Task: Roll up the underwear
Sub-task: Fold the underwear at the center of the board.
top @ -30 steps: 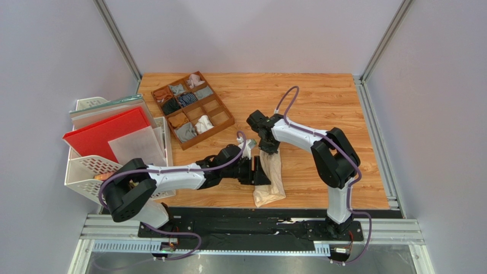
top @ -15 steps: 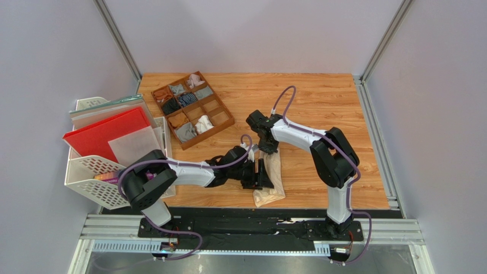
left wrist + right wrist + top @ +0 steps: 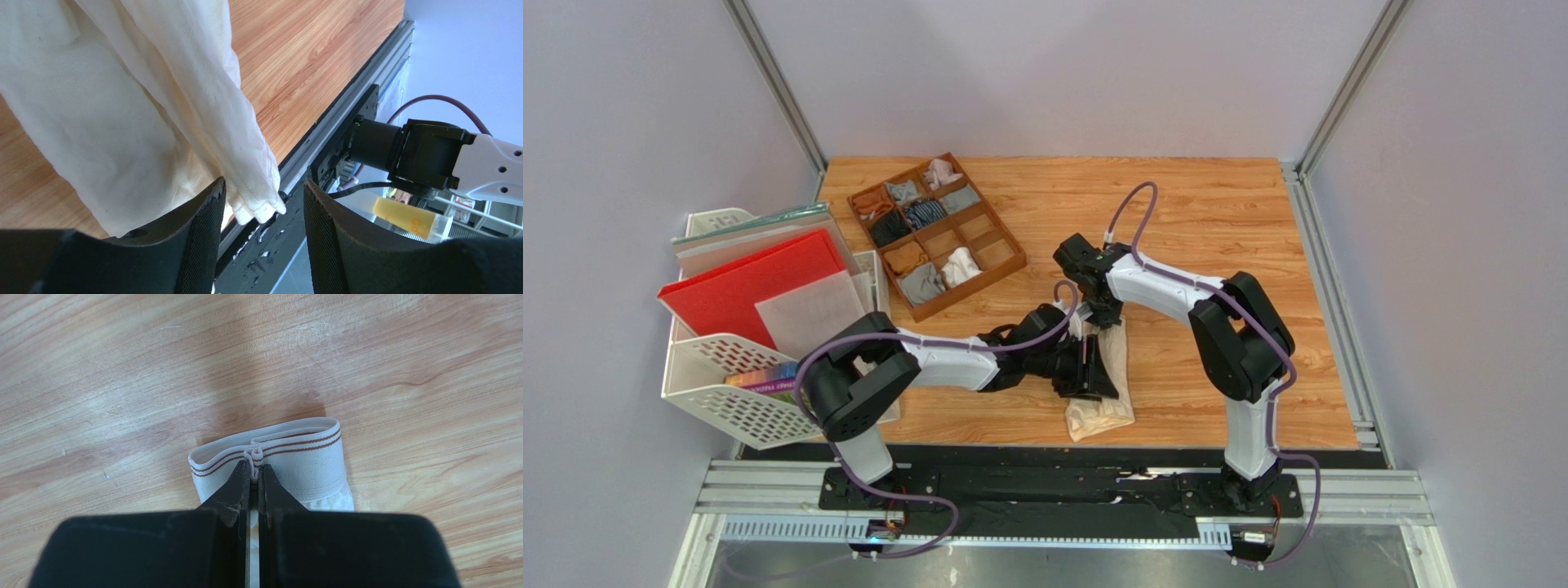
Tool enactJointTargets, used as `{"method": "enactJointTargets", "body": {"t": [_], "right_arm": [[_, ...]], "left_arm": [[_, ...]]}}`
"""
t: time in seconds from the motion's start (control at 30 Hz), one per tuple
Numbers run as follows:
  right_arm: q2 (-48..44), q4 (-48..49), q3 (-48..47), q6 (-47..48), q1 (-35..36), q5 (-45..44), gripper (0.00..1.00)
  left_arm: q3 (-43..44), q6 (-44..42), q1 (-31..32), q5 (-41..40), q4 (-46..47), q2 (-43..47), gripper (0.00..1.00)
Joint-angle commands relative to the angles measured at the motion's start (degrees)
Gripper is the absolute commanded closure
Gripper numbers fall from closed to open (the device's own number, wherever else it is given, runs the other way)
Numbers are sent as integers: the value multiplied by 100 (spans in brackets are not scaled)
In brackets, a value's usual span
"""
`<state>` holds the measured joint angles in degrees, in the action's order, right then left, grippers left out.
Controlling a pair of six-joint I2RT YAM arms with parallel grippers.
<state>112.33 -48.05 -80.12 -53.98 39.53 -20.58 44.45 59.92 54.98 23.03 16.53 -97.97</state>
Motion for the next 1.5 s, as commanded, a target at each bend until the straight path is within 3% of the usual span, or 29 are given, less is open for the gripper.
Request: {"method": "enactJointTargets", "body": {"t": [0.0, 0.27, 0.53, 0.63, 0.73, 0.97, 1.47], "right_arm": [[272, 235, 84, 28, 20, 63, 100], [315, 261, -4, 54, 20, 72, 100], [324, 235, 31, 98, 20, -16, 100], [289, 174, 40, 124, 20, -122, 100], [254, 129, 40, 186, 11, -183, 100], [149, -28, 22, 256, 11, -315, 100], [-168, -784, -197, 159, 11, -957, 100]], "left_arm": [[214, -77, 4, 176, -168, 15, 46], [547, -393, 197, -254, -1115, 94, 43], [644, -411, 303, -360, -1057, -2, 41], [592, -376, 303, -308, -794, -73, 45], [478, -288, 303, -316, -486, -99, 66], [539, -349, 294, -448, -441, -108, 100], [275, -903, 285, -913, -1530, 832, 100]]}}
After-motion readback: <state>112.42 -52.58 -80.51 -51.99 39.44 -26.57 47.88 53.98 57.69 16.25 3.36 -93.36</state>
